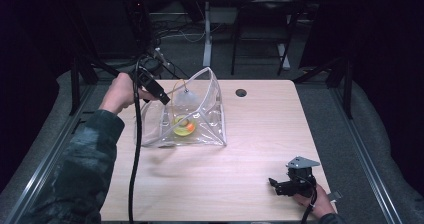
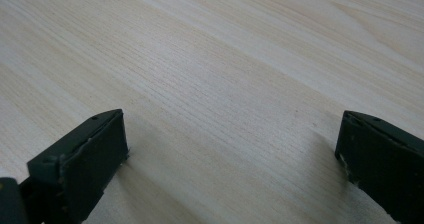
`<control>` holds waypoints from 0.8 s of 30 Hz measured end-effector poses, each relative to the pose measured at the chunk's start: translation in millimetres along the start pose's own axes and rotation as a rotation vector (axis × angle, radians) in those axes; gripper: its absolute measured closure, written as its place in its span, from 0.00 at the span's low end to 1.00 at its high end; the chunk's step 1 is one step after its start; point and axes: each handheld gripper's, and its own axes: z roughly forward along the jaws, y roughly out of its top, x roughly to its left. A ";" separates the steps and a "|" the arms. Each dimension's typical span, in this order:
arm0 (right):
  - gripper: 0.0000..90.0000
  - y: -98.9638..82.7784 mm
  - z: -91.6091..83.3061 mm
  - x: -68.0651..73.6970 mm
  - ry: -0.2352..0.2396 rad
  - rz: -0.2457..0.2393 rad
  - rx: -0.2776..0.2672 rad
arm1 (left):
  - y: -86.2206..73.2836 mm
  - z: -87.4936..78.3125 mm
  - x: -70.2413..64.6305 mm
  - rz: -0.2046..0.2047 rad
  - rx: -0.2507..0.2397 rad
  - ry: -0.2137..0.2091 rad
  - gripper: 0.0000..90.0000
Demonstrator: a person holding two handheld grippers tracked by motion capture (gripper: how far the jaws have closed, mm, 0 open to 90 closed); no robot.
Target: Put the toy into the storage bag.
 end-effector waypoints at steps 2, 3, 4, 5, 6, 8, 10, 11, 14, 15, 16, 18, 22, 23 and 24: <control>0.00 0.0 0.0 0.0 0.000 0.000 0.000 | -4.3 -4.5 -0.5 -0.003 -0.015 0.004 0.25; 0.00 0.0 0.0 0.0 0.000 0.000 0.000 | -5.8 -6.2 -0.5 0.002 -0.015 0.007 0.22; 0.00 0.0 0.0 0.0 0.000 0.000 0.000 | -8.2 -8.0 -1.0 -0.002 -0.022 0.011 0.20; 0.00 0.0 -0.2 -0.1 -0.002 -0.003 0.004 | -10.5 -10.3 -1.3 -0.001 -0.026 0.015 0.19; 0.00 0.0 0.0 0.0 0.000 0.000 0.000 | -13.6 -13.0 -1.5 -0.007 -0.045 0.025 0.18; 0.00 0.0 0.0 0.0 0.000 0.000 0.000 | -19.0 -17.3 -1.7 -0.023 -0.071 0.034 0.18; 0.00 0.0 0.0 0.0 0.000 0.000 0.000 | -24.1 -19.7 -2.4 -0.033 -0.085 0.040 0.16; 0.00 0.0 0.0 0.0 0.000 0.000 0.000 | -27.2 -20.6 -2.8 -0.036 -0.094 0.045 0.15; 0.00 -0.1 0.0 0.1 -0.001 0.000 0.000 | -38.2 -23.4 -4.8 -0.043 -0.111 0.060 0.07; 0.00 0.0 0.0 0.0 0.000 0.000 0.000 | -40.7 -23.8 -5.2 -0.042 -0.110 0.066 0.05; 0.00 0.0 0.0 0.1 -0.001 0.000 0.000 | -44.3 -24.0 -6.0 -0.047 -0.113 0.072 0.03; 0.00 0.0 -0.1 0.0 -0.001 -0.001 0.001 | -52.7 -25.0 -6.9 -0.052 -0.121 0.074 0.01; 0.00 0.0 -0.1 0.0 -0.001 -0.001 0.001 | -67.3 -27.0 -8.5 -0.055 -0.146 0.085 0.00; 0.00 0.0 0.0 0.0 -0.001 -0.001 0.001 | -71.0 -27.1 -8.7 -0.058 -0.153 0.085 0.00; 0.00 0.0 -0.1 0.0 -0.001 -0.001 0.001 | -74.6 -27.0 -8.8 -0.062 -0.162 0.088 0.00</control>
